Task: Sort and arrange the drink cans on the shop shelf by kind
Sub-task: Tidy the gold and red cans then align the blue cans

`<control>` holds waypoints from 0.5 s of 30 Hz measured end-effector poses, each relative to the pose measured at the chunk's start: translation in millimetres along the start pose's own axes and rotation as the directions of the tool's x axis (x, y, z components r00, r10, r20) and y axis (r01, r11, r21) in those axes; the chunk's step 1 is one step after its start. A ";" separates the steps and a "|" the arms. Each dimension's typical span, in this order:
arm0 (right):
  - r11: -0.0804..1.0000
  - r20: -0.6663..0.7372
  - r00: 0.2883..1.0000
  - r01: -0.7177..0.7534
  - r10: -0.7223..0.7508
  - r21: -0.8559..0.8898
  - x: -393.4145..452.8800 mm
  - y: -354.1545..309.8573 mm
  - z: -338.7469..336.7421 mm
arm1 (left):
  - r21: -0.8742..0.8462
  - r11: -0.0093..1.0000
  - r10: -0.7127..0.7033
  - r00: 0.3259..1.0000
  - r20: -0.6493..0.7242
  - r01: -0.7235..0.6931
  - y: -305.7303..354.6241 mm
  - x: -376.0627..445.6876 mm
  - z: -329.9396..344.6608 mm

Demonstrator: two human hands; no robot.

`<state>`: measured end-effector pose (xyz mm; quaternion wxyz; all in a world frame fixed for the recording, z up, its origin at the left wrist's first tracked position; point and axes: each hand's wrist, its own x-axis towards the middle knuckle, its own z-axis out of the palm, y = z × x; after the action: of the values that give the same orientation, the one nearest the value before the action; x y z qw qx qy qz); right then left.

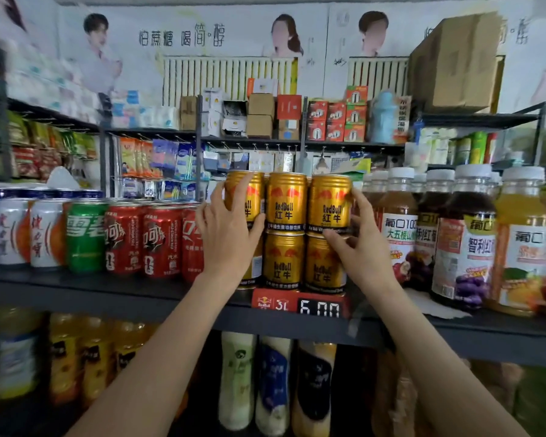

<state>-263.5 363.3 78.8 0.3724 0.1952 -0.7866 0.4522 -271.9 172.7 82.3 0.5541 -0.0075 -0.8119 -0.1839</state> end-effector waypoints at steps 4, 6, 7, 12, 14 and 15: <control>1.000 -0.049 0.999 -0.002 0.003 0.007 0.0 -1.3 5.3 | -0.027 1.000 0.007 1.000 -0.014 -0.007 -0.4 -1.2 1.2; 1.000 -0.069 0.998 0.009 -0.009 0.003 -0.7 -3.0 8.5 | -0.029 1.000 0.010 1.000 -0.022 -0.010 -1.2 -1.9 1.6; 1.000 -0.077 0.997 0.015 -0.016 -0.008 -1.5 -3.6 9.8 | -0.025 1.000 0.010 1.000 -0.023 -0.011 -1.8 -2.1 1.7; 0.999 -0.045 0.999 0.026 -0.028 -0.035 -3.1 -4.0 9.3 | 0.017 1.000 0.013 0.999 -0.038 -0.013 -0.3 -3.5 2.1; 0.998 0.010 1.000 -0.014 0.014 0.058 -1.0 -1.4 -4.3 | 0.008 0.999 0.052 0.996 -0.072 -0.052 7.1 -2.9 -1.0; 0.994 0.015 0.999 -0.045 0.043 0.099 2.1 1.0 -15.0 | -0.004 0.996 0.092 0.992 -0.092 -0.092 13.5 -0.7 -3.3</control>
<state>-259.4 376.8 84.6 0.3472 0.1989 -0.7697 0.4975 -265.8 184.4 86.6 0.5987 -0.0387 -0.7835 -0.1617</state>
